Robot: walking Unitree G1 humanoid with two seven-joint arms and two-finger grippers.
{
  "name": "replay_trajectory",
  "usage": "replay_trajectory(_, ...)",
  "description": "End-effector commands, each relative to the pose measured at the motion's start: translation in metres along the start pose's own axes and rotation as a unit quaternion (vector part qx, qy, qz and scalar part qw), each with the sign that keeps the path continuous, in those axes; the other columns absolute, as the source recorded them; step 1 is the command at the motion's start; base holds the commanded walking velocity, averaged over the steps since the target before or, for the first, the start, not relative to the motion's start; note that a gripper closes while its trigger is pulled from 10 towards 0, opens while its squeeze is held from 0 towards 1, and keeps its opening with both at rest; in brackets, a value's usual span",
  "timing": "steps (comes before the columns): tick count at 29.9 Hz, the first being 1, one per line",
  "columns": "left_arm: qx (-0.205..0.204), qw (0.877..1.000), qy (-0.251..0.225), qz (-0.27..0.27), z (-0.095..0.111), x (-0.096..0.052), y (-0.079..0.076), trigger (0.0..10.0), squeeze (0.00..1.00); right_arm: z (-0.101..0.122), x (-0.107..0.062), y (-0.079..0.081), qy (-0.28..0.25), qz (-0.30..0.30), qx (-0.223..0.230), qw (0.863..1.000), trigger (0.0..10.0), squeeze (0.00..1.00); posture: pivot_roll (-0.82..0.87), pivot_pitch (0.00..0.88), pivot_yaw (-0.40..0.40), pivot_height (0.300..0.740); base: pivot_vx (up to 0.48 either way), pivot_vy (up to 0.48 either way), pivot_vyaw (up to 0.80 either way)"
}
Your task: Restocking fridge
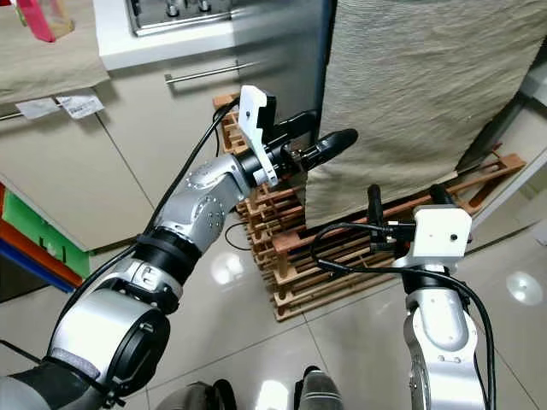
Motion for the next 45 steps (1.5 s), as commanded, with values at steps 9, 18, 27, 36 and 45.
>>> replay_trajectory(9,-0.069,0.978,-0.04,-0.194,0.006,0.04,-0.088,10.0,0.0,-0.004,-0.005,0.009,0.016,0.026,0.014,0.999,10.0,0.0,-0.33,0.172,0.082,0.74,0.0,0.0,0.0)
replay_trajectory(18,-0.116,0.943,-0.061,-0.305,0.019,0.043,-0.135,10.0,0.0,-0.052,-0.024,0.009,0.118,0.051,0.023,0.991,10.0,0.0,-0.33,0.156,0.08,0.74,0.0,0.0,0.0)
replay_trajectory(27,-0.143,0.929,-0.056,-0.336,0.024,0.04,-0.15,10.0,0.0,-0.091,-0.043,0.002,0.187,0.059,0.014,0.981,10.0,0.0,-0.33,0.138,0.075,0.74,0.0,0.0,0.0)
replay_trajectory(36,-0.173,0.93,-0.068,-0.316,0.037,0.035,-0.144,10.0,0.0,-0.124,-0.065,0.037,0.294,0.18,0.048,0.938,10.0,0.0,-0.32,0.118,0.06,0.74,0.0,0.0,0.0)
replay_trajectory(45,-0.176,0.943,-0.069,-0.276,0.038,0.035,-0.128,10.0,0.0,-0.196,-0.123,-0.002,0.494,0.116,0.133,0.852,10.0,0.0,-0.31,0.085,0.048,0.74,0.0,0.0,0.0)
Point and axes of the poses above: a point about 5 cm out from each wrist's last joint towards the gripper, its own x axis pointing out of the wrist towards the gripper, its own z axis along the axis of the wrist's last joint, y = z × x, the point moved 4 cm from there along x, pointing out of the wrist towards the gripper, and after that the axes turned 2 degrees about -x, right-handed, at the moved point
